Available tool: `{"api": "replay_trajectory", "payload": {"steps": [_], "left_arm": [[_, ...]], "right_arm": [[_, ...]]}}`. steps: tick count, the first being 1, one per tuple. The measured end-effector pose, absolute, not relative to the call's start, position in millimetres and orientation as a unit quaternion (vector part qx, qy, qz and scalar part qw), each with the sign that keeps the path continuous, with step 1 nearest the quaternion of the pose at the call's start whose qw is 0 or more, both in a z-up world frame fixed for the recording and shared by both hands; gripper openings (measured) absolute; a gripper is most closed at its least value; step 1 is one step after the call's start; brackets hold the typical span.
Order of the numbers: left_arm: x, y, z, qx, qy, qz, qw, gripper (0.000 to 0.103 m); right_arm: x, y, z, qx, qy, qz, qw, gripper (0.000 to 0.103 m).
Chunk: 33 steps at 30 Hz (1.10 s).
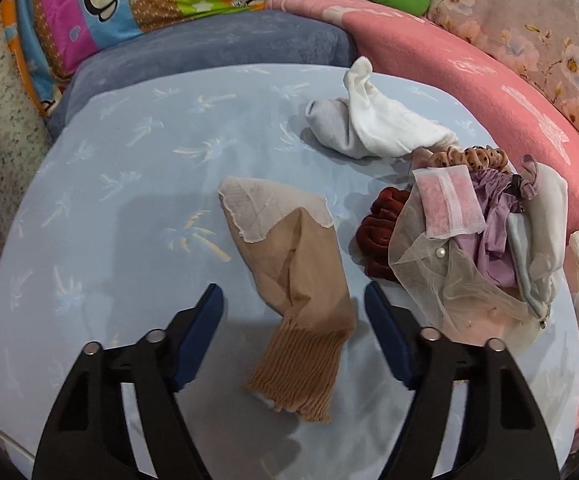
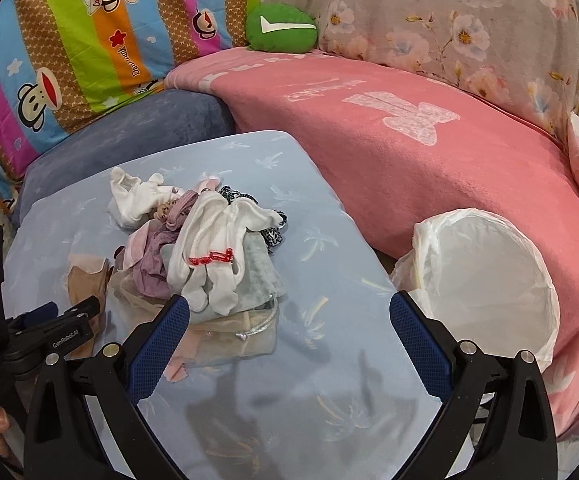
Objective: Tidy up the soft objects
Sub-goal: 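Grasp the beige stocking with the left tool while the right tool grasps a white sock, then carry both held items over the white bin and open both tools to drop them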
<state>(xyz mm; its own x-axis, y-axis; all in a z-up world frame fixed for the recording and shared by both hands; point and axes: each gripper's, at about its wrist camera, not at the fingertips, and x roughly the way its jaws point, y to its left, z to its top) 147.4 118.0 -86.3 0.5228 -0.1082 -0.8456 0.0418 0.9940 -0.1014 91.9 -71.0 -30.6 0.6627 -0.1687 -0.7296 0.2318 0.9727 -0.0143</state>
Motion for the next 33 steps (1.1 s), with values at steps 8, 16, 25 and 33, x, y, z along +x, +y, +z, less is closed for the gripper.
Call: {"api": "replay_trajectory", "payload": {"steps": [8,16,25,33], "left_arm": [[149.7,117.9,-89.5,-0.052,0.500,-0.067,0.862,0.014],[139.7,112.5,-73.6,-0.040,0.480,-0.078,0.873,0.003],[131.4,100.4,-54.4,-0.021,0.463,-0.087,0.882,0.003],[116.0,87.3,-35.1,-0.015,0.444,-0.101,0.890,0.003]], "right_arm": [[117.6,-58.9,-37.4,0.042,0.398,-0.089,0.912,0.085],[145.7,-45.5,-46.3,0.051,0.408,-0.061,0.910,0.051],[145.9,-39.2,-51.3,0.059,0.418,-0.032,0.906,0.004],[112.2,-59.7,-27.1,0.081,0.394,-0.035,0.915,0.001]]}}
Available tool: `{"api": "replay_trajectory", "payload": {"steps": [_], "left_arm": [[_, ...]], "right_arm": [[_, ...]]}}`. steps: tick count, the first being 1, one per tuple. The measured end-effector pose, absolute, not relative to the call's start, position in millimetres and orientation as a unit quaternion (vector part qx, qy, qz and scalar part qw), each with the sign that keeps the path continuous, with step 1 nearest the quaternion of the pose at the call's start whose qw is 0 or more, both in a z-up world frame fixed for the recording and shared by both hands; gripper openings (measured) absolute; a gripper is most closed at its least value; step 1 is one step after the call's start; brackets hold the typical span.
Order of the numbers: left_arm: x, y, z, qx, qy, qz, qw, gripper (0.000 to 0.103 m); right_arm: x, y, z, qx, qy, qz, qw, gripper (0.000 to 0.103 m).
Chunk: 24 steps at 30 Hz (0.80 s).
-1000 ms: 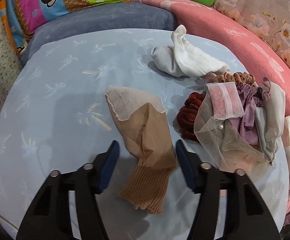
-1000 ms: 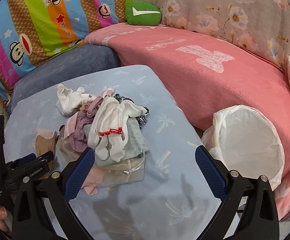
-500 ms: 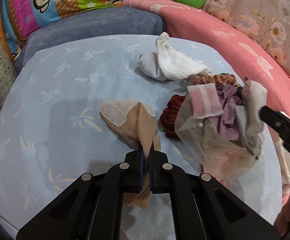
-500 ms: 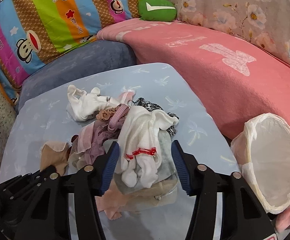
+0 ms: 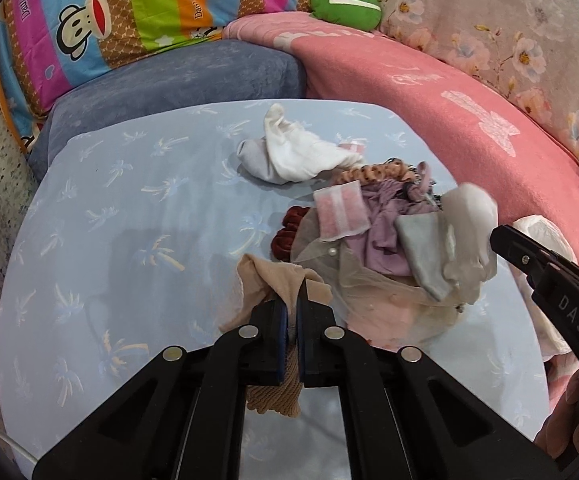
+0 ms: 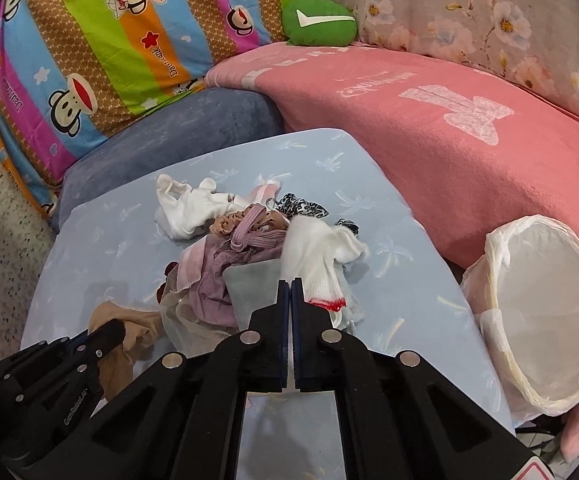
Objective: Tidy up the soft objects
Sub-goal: 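Carry both held items over the white bin and open both tools to drop them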
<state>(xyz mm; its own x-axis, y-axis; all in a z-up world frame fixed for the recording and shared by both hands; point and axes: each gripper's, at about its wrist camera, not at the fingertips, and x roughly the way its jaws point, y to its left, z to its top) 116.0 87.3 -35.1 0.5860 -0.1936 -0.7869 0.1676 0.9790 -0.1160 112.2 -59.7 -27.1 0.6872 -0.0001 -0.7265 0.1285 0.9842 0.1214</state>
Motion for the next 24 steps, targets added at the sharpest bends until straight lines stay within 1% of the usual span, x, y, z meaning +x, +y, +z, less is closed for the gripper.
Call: {"api": "replay_trajectory", "payload": {"steps": [14,24], "left_arm": [[80.0,64.1,-4.2,-0.049,0.426,-0.167,0.888,0.003],[67.2,12.1,8.6,-0.012,0.415,-0.201,0.887,0.003]], "right_arm": [[46.7,-111.1,12.8,0.110,0.351,-0.059,0.928,0.001],[19.0,-164.4,20.5,0.135,0.332,-0.094,0.929,0.001]]}}
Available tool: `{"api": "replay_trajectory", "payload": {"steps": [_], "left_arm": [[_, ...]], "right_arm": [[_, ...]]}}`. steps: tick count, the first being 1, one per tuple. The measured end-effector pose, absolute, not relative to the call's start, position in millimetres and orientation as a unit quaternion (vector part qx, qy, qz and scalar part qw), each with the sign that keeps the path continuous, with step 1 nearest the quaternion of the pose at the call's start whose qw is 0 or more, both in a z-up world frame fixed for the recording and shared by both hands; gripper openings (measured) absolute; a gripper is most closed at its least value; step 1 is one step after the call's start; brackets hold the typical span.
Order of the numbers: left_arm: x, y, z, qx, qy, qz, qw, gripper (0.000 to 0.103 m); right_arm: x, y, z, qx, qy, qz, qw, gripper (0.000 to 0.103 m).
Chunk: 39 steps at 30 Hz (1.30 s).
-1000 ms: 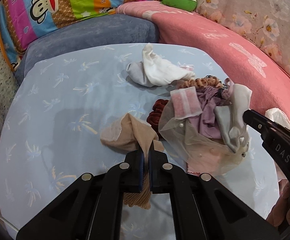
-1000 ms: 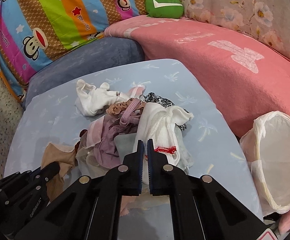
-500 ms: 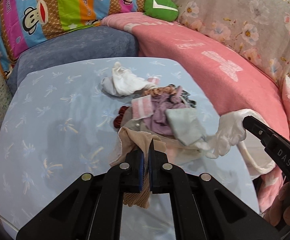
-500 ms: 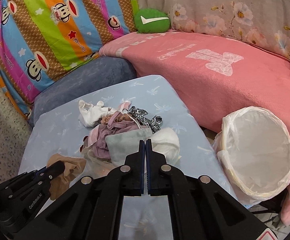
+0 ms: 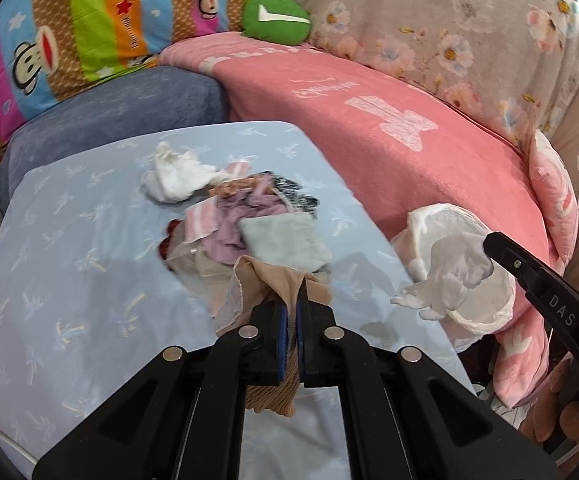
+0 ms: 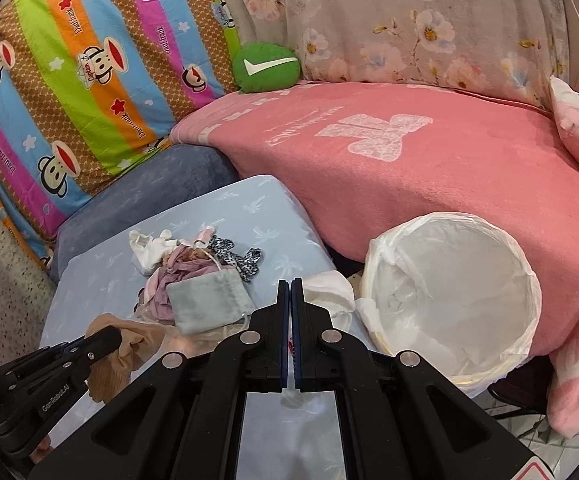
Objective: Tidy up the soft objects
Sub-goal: 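Carry both held items over the white bin and open both tools to drop them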
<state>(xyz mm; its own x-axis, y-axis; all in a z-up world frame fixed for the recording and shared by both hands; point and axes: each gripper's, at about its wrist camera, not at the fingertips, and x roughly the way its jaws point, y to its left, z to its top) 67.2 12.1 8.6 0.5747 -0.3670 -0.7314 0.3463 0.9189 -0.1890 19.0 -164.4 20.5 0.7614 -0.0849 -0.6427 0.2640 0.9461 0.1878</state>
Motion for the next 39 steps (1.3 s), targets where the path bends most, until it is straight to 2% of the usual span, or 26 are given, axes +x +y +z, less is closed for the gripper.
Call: {"api": "replay_trajectory", "payload": {"steps": [18,31,32,33,34,35,36,39], "left_arm": [[72.6,-153.4,8.9,0.067,0.394,-0.336,0.853,0.004],[80.5,-203.5,-5.7,0.092,0.417,-0.408,0.807,0.006],[80.2,-203.1,-6.3,0.095,0.415,-0.406,0.809,0.008],[80.8,-203.1,-6.5,0.096,0.414,-0.404,0.810,0.019],[81.1,-201.7,-6.8,0.095,0.414,-0.402,0.811,0.037],[80.9,-199.8,-6.2,0.093,0.411,-0.398,0.815,0.048],[80.8,-198.8,-4.9,0.091,0.405,-0.393,0.821,0.064],[79.9,-189.9,-0.1,0.092,0.383,-0.372,0.840,0.073]], "right_arm": [[1.1,-287.5,8.4,0.173,0.327,-0.181,0.911,0.001],[-2.4,-326.9,-0.7,0.191,0.328,-0.207,0.902,0.003],[-2.8,-326.9,-0.5,0.191,0.327,-0.208,0.902,0.005],[-2.8,-327.0,-0.6,0.192,0.326,-0.209,0.902,0.009],[-2.4,-326.0,-0.6,0.192,0.326,-0.210,0.901,0.013],[-2.4,-326.1,-0.6,0.193,0.326,-0.211,0.901,0.015],[-2.7,-325.9,-0.6,0.194,0.325,-0.213,0.901,0.019],[-5.5,-324.8,0.2,0.197,0.324,-0.216,0.900,0.030]]}}
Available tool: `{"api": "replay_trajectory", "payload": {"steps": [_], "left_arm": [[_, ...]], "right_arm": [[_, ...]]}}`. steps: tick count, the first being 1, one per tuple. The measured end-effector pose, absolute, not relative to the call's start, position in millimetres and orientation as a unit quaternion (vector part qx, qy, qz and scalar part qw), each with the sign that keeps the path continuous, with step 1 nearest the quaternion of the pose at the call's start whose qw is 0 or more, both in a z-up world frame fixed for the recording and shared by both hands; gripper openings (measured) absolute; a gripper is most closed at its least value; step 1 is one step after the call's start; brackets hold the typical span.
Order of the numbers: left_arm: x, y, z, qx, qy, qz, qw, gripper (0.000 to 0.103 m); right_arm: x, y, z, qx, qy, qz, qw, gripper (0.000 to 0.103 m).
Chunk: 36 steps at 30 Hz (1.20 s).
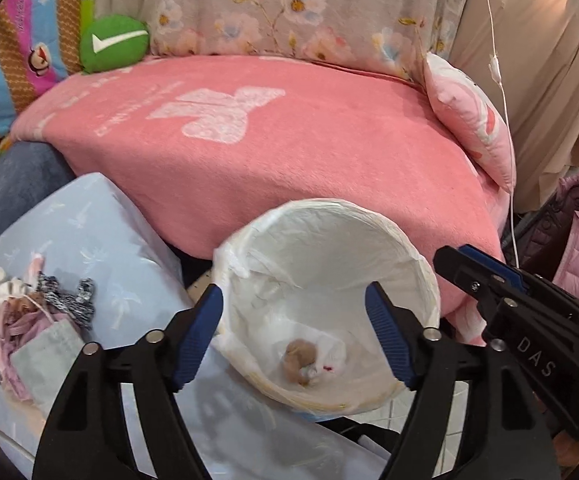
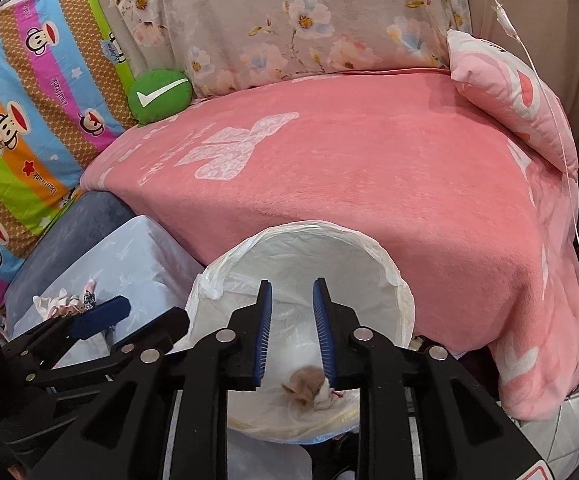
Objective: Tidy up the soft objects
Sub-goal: 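Carry both held items over the white bin and open both tools to drop them, then move both tools back from the bin to the cloth pile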
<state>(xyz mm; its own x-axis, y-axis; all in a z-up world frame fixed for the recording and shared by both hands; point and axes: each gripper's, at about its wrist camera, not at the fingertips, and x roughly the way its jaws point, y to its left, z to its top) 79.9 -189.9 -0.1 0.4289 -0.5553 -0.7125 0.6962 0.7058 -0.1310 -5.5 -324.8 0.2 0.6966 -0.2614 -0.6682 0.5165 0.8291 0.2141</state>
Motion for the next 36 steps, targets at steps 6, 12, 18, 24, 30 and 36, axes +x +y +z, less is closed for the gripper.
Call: {"api": "replay_trajectory", "payload": {"steps": [6,12,18,24,30,36], "left_arm": [[81.3,-168.9,0.6,0.082,0.382,-0.336,0.857,0.074],[83.3,-138.4,-3.2,0.068,0.384,-0.292,0.873,0.074],[82.5,-105.7,-3.3,0.069,0.376,-0.238,0.893,0.074],[83.3,-78.6,-4.2,0.078,0.371,-0.190,0.906,0.075],[82.3,-51.6,-7.8,0.081,0.367,-0.156,0.913,0.080],[83.8,-32.3,-14.7,0.082,0.377,-0.138,0.912,0.085]], "right_arm": [[-9.2,-313.2,0.5,0.190,0.325,-0.215,0.901,0.044],[-11.2,-292.2,-0.1,0.183,0.331,-0.204,0.903,0.046],[-8.5,-263.4,2.9,0.174,0.335,-0.184,0.908,0.053],[-0.9,-227.5,0.9,0.156,0.345,-0.159,0.912,0.059],[6.7,-199.6,-1.1,0.137,0.354,-0.141,0.914,0.062],[14.0,-175.5,-3.6,0.122,0.364,-0.125,0.915,0.063]]}}
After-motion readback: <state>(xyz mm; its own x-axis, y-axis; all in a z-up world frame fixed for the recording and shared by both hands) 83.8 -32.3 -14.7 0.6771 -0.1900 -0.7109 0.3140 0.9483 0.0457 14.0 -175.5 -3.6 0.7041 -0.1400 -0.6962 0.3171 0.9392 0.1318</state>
